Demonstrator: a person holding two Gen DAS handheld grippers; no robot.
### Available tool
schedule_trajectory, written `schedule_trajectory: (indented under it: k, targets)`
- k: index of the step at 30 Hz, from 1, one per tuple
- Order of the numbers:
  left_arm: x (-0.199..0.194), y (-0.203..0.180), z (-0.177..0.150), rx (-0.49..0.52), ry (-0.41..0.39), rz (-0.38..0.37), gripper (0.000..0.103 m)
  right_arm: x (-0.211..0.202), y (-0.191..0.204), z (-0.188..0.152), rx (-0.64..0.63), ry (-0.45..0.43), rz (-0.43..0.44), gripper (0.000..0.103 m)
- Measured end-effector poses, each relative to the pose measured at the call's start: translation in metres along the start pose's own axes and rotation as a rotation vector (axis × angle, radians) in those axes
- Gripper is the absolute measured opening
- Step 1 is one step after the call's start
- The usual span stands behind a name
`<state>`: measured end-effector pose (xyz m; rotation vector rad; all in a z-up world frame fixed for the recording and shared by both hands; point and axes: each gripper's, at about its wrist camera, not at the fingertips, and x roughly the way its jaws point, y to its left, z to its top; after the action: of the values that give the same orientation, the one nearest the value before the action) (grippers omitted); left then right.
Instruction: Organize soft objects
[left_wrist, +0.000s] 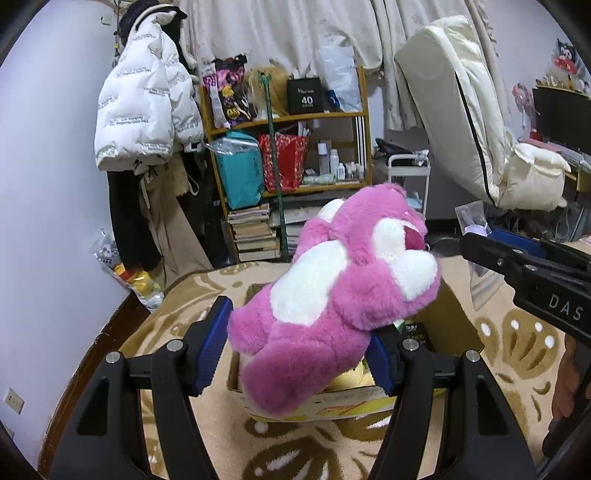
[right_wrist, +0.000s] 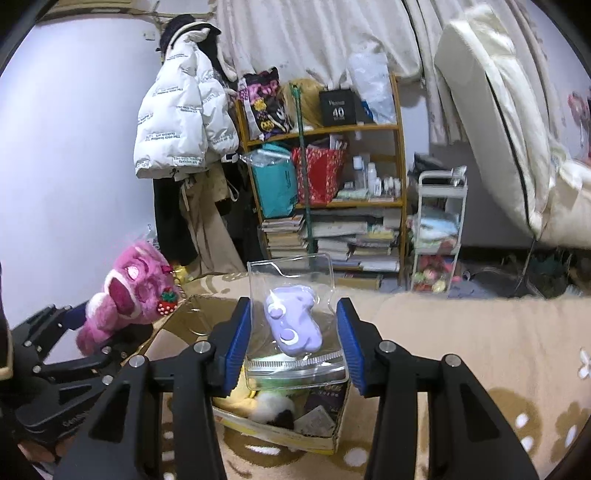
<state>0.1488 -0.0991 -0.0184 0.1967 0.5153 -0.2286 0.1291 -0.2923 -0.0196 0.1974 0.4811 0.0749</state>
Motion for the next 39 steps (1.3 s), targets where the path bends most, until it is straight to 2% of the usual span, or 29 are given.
schedule_trajectory:
  k: [14,16,18,21,25,27,28,33,35,39]
  targets:
    - [0.038,-0.019,-0.008,0.039,0.1,-0.014,0.068,0.035,-0.014,-0.026,0.05,0.1,0.035,0.051]
    - [0.04,-0.019,-0.009,0.043,0.108,-0.018,0.075,0.041,-0.015,-0.03,0.055,0.125,0.044,0.052]
    - [0.04,-0.019,-0.01,0.041,0.107,-0.02,0.09,0.044,-0.014,-0.033,0.055,0.136,0.047,0.052]
    - [0.037,-0.016,-0.01,0.031,0.096,-0.017,0.093,0.047,-0.014,-0.036,0.056,0.151,0.056,0.052]
    - [0.035,-0.009,-0.013,0.022,0.119,-0.012,0.093,0.047,-0.015,-0.038,0.057,0.164,0.069,0.053]
    - [0.029,-0.004,-0.017,0.016,0.121,-0.013,0.095,0.045,-0.016,-0.038,0.062,0.159,0.075,0.059]
    - [0.027,-0.003,-0.018,0.014,0.122,-0.013,0.096,0.044,-0.016,-0.038,0.063,0.157,0.077,0.066]
    - [0.01,0.003,-0.02,0.018,0.102,0.012,0.099,0.032,-0.017,-0.035,0.066,0.134,0.057,0.071]
    - [0.004,0.005,-0.02,0.012,0.099,0.019,0.099,0.024,-0.017,-0.034,0.071,0.119,0.046,0.082]
    - [-0.009,0.011,-0.023,0.0,0.092,0.032,0.099,0.005,-0.017,-0.032,0.065,0.089,0.033,0.085]
